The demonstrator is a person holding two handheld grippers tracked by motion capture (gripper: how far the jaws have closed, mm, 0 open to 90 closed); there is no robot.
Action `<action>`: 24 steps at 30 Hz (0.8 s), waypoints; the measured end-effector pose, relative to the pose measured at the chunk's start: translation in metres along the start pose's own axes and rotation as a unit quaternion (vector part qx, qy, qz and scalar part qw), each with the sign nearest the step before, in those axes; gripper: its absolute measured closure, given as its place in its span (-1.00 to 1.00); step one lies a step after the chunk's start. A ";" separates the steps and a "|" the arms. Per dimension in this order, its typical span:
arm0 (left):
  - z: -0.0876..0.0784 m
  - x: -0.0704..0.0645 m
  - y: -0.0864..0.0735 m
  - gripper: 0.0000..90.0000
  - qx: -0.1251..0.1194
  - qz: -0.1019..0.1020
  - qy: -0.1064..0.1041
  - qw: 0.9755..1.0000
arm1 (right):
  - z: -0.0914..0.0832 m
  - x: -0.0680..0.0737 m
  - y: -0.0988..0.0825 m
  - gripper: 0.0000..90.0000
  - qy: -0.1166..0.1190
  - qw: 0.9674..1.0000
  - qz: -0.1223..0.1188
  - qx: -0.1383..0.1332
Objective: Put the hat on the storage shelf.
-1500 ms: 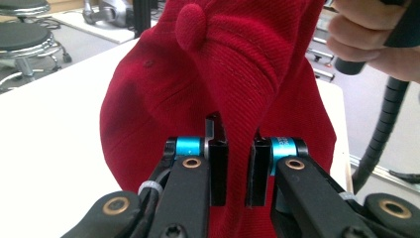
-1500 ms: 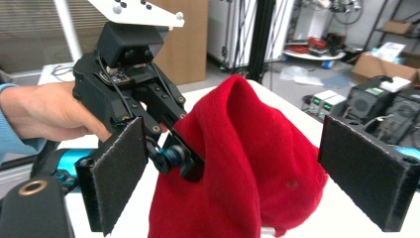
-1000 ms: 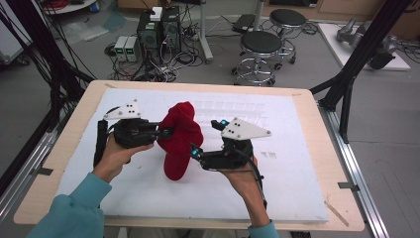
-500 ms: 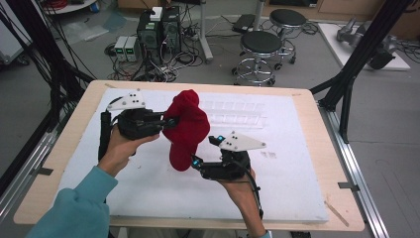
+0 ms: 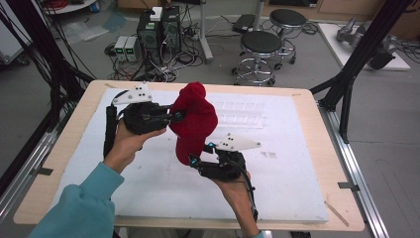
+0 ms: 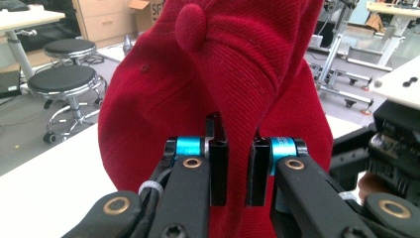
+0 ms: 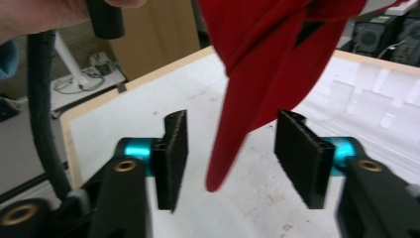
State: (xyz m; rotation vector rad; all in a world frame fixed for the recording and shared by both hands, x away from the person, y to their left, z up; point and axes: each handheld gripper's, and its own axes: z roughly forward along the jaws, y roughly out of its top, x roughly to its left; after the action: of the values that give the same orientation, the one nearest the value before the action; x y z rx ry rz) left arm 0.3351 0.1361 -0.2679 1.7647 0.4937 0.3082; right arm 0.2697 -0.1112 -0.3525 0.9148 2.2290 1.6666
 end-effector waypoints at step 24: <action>0.006 0.001 0.000 0.46 -0.008 -0.008 -0.014 1.000 | -0.003 -0.008 -0.002 0.90 0.002 1.000 0.023 0.000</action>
State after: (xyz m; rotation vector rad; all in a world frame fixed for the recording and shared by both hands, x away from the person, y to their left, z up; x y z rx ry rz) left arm 0.3386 0.1313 -0.2696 1.7457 0.4841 0.2743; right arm 0.2733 -0.1187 -0.3549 0.9698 2.2275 1.6894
